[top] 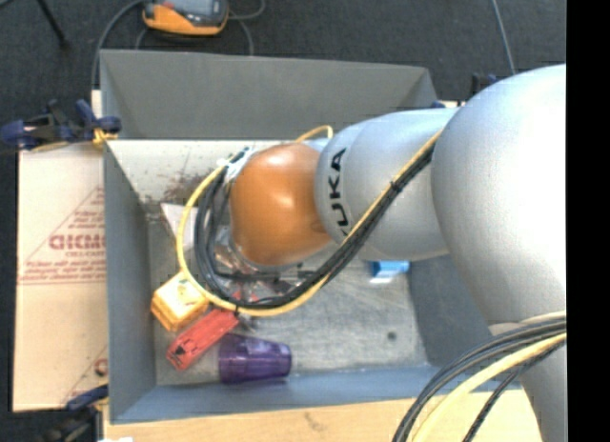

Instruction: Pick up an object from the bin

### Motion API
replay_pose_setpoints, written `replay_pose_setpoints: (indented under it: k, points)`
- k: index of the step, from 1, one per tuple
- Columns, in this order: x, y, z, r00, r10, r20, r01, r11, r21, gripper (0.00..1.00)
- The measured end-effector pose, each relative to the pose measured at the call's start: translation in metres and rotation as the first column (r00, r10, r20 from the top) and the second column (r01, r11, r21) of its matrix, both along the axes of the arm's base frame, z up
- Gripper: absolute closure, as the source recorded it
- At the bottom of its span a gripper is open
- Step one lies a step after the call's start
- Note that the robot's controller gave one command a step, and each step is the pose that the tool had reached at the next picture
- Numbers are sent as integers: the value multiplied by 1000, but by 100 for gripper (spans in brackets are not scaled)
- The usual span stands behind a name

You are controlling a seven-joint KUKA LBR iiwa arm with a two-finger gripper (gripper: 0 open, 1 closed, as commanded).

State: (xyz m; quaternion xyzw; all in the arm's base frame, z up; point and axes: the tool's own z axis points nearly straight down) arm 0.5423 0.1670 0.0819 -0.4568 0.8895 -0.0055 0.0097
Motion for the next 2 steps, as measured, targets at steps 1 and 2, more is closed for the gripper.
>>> replay_pose_setpoints:
  k: [1,2]
  points:
    - [0,0,0,1000,-1,0,1,1000,0,100]
    - [-14,9,130,998,-56,-20,56,998,3,100]
